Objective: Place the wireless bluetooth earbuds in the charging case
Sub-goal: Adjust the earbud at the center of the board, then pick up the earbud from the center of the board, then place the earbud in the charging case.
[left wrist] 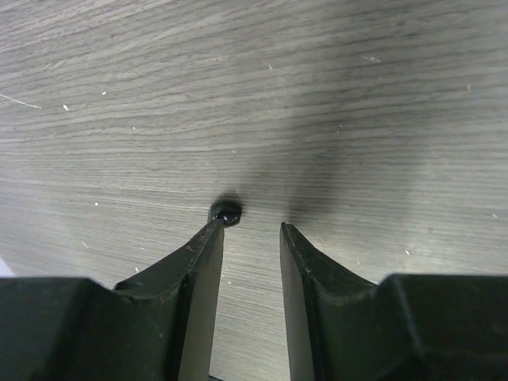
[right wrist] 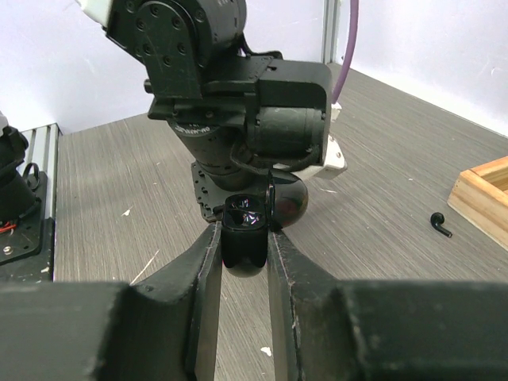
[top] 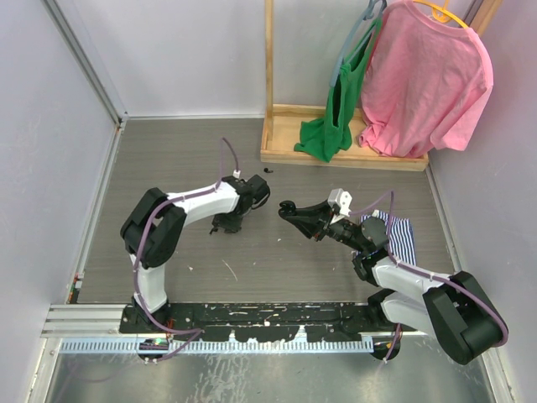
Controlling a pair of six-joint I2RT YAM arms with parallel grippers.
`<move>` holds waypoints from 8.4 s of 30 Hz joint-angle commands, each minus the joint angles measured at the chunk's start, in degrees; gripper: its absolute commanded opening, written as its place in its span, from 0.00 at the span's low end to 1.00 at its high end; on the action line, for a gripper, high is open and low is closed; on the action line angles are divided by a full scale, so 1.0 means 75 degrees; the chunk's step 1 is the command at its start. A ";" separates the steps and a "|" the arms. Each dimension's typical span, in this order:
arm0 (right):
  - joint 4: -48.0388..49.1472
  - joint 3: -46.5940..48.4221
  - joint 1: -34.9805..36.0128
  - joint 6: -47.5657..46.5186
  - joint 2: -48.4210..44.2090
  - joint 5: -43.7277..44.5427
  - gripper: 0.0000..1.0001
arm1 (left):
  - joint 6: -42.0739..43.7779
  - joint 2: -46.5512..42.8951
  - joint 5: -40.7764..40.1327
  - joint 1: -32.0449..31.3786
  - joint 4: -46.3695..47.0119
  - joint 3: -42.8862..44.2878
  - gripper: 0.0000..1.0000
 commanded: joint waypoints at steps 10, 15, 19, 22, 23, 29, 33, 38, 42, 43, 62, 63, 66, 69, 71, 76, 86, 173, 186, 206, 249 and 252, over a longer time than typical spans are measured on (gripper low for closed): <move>0.0344 0.0320 0.0028 -0.0016 -0.0152 0.0079 0.01 | -0.0146 -0.2301 0.1945 0.1148 0.2025 -0.1745 0.40; 0.0344 0.0320 0.0037 -0.0011 -0.0152 0.0088 0.01 | -0.0230 -0.2771 0.3346 0.2127 0.3068 -0.2587 0.39; 0.0342 0.0338 0.0026 0.0013 -0.0124 0.0079 0.01 | -0.0199 -0.2912 0.3857 0.2585 0.3450 -0.2951 0.38; 0.0334 0.0332 0.0028 0.0007 -0.0131 0.0064 0.01 | -0.0152 -0.2909 0.4113 0.2808 0.3680 -0.3085 0.37; 0.0329 0.0337 0.0027 0.0007 -0.0132 0.0067 0.01 | -0.0161 -0.2906 0.4194 0.2861 0.3764 -0.3130 0.37; 0.0329 0.0337 0.0026 0.0026 -0.0127 0.0064 0.01 | -0.0128 -0.2733 0.4244 0.2959 0.3834 -0.3143 0.33; 0.0329 0.0350 0.0030 0.0031 -0.0120 0.0057 0.01 | -0.0114 -0.2567 0.3982 0.2952 0.3606 -0.3100 0.27; 0.0329 0.0357 0.0031 0.0059 -0.0095 0.0043 0.01 | -0.0169 -0.2596 0.3824 0.2894 0.3266 -0.3074 0.23; 0.0317 0.0366 0.0027 0.0063 -0.0092 0.0019 0.01 | -0.0223 -0.2734 0.3279 0.2582 0.2945 -0.3043 0.23; 0.0317 0.0377 0.0032 0.0064 -0.0088 0.0010 0.01 | -0.0236 -0.2733 0.3134 0.2485 0.2865 -0.3023 0.23; 0.0340 0.0379 0.0027 0.0122 -0.0111 -0.0015 0.01 | -0.0897 -0.1931 0.0884 0.0818 0.1964 -0.2536 0.27; 0.0340 0.0378 0.0031 0.0128 -0.0125 -0.0021 0.01 | -0.0926 -0.1949 0.0837 0.0790 0.1952 -0.2517 0.25; 0.0340 0.0385 0.0032 0.0128 -0.0115 -0.0004 0.01 | -0.0979 -0.2099 0.0567 0.0708 0.1807 -0.2404 0.21; 0.0362 0.0386 0.0027 0.0141 -0.0119 -0.0003 0.01 | -0.0982 -0.2180 -0.0099 0.0509 0.1435 -0.2094 0.19; 0.0352 0.0373 0.0035 0.0136 -0.0124 -0.0003 0.01 | -0.0982 -0.2158 -0.0552 0.0399 0.1229 -0.1890 0.19; 0.0352 0.0355 0.0026 0.0142 -0.0131 0.0025 0.01 | -0.1079 -0.1739 -0.1414 0.0345 0.0823 -0.1445 0.19; 0.0344 0.0368 0.0037 0.0140 -0.0093 0.0043 0.01 | -0.1186 -0.0290 -0.1752 -0.0004 0.0177 -0.0472 0.30; 0.0061 0.0487 0.0027 0.0208 -0.0135 0.0043 0.01 | -0.0251 -0.1800 0.2969 0.2438 0.2081 -0.2199 0.31; 0.0054 0.0477 0.0027 0.0205 -0.0163 0.0042 0.01 | -0.0189 -0.1644 0.3069 0.2424 0.1731 -0.2005 0.26; 0.0908 0.0412 0.0197 0.0134 0.0261 -0.0159 0.01 | -0.1263 -0.3510 0.2800 0.1864 0.2684 -0.2475 0.13; 0.3564 0.0092 0.1511 -0.2055 0.1317 0.1879 0.01 | -0.4007 -0.7068 0.0141 -0.1670 0.6622 -0.3187 0.13; 0.3614 0.0102 0.1544 -0.2140 0.1366 0.1957 0.01 | -0.4180 -0.6953 0.0213 -0.1862 0.6935 -0.3237 0.13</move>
